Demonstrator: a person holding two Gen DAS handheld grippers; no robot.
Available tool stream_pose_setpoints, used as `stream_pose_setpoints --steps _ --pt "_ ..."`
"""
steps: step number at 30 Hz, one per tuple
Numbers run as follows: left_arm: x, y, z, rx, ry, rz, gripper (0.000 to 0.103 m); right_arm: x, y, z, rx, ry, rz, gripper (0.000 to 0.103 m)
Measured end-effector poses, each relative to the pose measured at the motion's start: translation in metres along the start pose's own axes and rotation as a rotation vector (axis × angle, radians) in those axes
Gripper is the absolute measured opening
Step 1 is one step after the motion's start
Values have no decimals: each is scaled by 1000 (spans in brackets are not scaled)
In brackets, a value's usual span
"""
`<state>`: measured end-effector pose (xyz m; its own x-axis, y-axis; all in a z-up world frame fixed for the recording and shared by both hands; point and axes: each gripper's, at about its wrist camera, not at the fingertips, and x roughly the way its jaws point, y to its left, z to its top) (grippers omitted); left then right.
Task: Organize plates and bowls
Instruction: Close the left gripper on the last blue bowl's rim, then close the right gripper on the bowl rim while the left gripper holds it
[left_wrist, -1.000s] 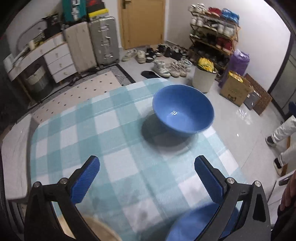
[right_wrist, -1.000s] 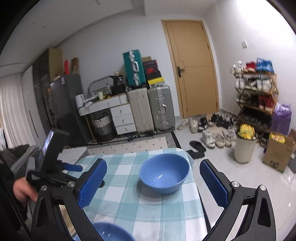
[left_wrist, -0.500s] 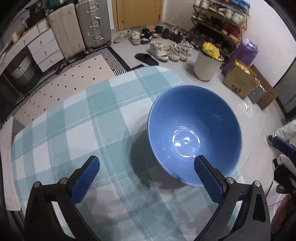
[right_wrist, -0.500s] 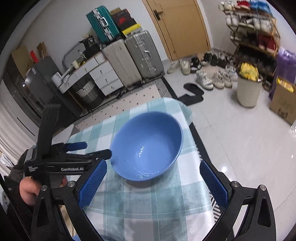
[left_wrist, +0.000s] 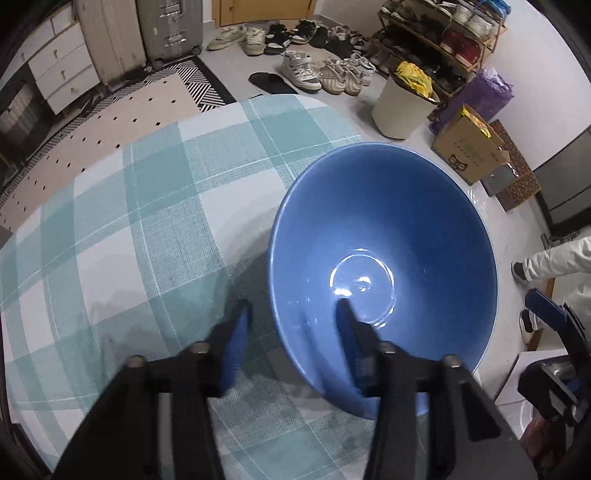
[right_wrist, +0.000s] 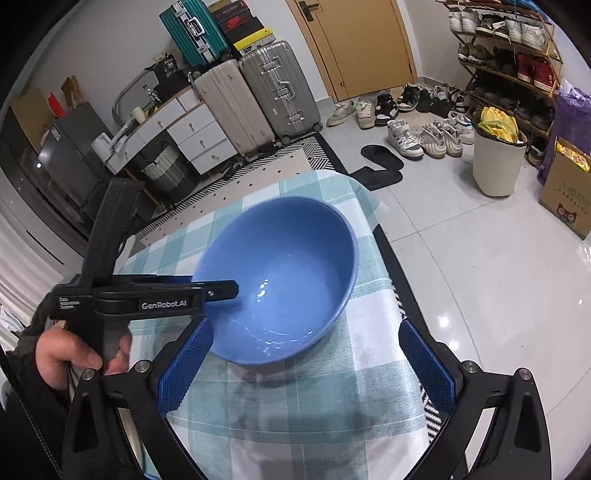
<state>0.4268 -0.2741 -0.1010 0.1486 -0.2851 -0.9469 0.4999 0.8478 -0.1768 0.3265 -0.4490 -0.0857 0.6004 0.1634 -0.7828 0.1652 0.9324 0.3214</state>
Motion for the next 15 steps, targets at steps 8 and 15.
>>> stream_pose_setpoints --steps 8,15 --pt "-2 2 -1 -4 7 -46 10 6 -2 0 -1 24 -12 102" --pt "-4 5 -6 10 20 10 10 6 0 6 -20 35 -33 102"
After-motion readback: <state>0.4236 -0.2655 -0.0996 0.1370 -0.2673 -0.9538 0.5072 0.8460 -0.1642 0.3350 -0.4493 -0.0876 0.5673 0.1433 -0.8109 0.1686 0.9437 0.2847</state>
